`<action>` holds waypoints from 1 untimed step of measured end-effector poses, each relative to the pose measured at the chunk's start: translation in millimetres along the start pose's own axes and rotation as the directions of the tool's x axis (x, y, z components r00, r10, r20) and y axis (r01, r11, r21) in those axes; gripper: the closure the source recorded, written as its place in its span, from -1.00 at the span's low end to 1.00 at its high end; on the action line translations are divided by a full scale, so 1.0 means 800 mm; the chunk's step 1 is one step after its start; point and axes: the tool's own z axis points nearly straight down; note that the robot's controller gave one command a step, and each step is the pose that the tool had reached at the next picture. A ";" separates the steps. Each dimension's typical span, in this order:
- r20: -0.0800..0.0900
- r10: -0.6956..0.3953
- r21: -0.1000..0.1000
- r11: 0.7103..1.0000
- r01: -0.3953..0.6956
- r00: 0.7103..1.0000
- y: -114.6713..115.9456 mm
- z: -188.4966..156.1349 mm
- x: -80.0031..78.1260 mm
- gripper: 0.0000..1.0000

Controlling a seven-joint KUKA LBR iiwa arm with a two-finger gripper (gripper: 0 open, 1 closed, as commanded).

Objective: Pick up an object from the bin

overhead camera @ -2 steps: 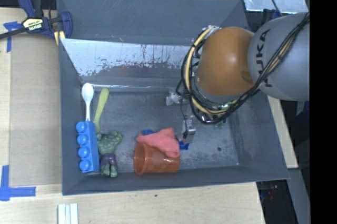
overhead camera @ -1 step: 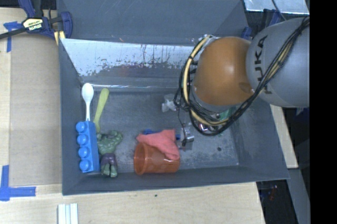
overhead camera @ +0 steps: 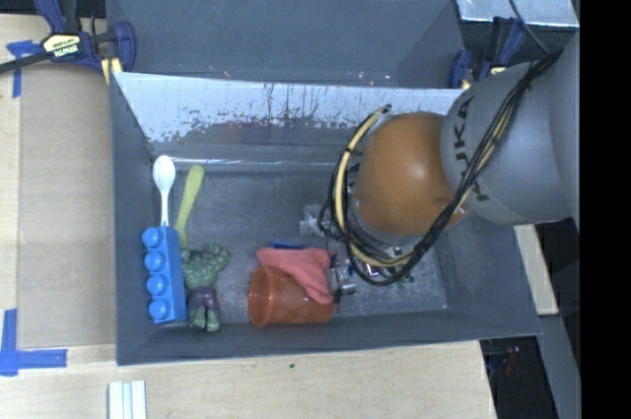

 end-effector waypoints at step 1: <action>0.001 -0.132 -0.004 0.991 0.132 0.991 0.002 0.024 0.015 1.00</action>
Offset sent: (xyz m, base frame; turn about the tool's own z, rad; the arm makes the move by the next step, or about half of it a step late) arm 0.0000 0.0000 0.0000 0.0000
